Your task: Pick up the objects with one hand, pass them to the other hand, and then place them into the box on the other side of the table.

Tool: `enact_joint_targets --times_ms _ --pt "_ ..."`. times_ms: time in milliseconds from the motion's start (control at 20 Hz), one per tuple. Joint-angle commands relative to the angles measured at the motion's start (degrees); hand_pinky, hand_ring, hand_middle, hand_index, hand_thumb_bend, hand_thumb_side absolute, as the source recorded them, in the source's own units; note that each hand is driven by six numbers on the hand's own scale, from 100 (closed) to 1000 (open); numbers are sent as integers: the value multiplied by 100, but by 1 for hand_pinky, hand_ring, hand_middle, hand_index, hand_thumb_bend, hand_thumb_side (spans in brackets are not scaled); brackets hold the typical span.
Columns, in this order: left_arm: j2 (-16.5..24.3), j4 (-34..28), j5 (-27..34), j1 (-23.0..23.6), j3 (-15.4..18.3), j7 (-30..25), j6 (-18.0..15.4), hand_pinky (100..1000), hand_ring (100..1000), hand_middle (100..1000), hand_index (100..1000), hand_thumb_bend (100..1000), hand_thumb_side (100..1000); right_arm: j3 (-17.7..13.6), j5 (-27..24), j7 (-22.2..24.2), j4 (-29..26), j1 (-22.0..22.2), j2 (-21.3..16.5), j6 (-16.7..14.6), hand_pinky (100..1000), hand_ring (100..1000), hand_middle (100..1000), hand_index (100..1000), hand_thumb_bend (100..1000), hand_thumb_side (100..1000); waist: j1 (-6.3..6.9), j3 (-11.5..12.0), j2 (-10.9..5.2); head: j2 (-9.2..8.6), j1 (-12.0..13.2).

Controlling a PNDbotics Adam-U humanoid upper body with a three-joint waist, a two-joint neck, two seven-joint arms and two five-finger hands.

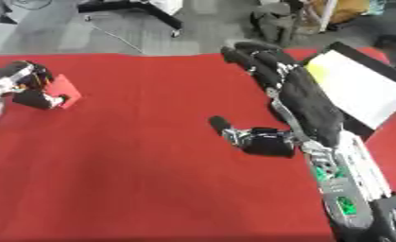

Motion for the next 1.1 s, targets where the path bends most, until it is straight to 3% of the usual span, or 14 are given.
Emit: enact_joint_targets --times_ms 50,250,550,800,1100 --pt "289 -793 1349 47 -272 -472 -93 655 523 464 576 196 365 315 -17 144 -80 -334 -119 -340 874 890 807 986 495 388 30 17 -74 -14 -98" --pt "286 -1577 2695 180 -827 -1139 3 650 523 465 578 187 405 709 -219 271 64 -730 -28 -700 879 899 825 1000 534 389 52 47 -75 -14 -195" --pt "189 -2360 3715 36 -1653 -2046 348 653 536 478 592 192 433 906 -277 271 210 -957 208 -944 877 897 831 1000 561 356 71 62 -67 -14 -324" --pt "167 -2935 4202 -133 -1983 -2426 636 660 556 484 597 195 436 983 -215 324 317 -996 300 -1061 876 895 832 998 536 331 104 85 -65 -14 -441" --pt "233 -3498 4582 -201 -2137 -2540 973 670 575 489 603 204 442 1022 -109 297 460 -911 405 -1104 874 892 823 986 509 320 143 100 -67 -14 -524"
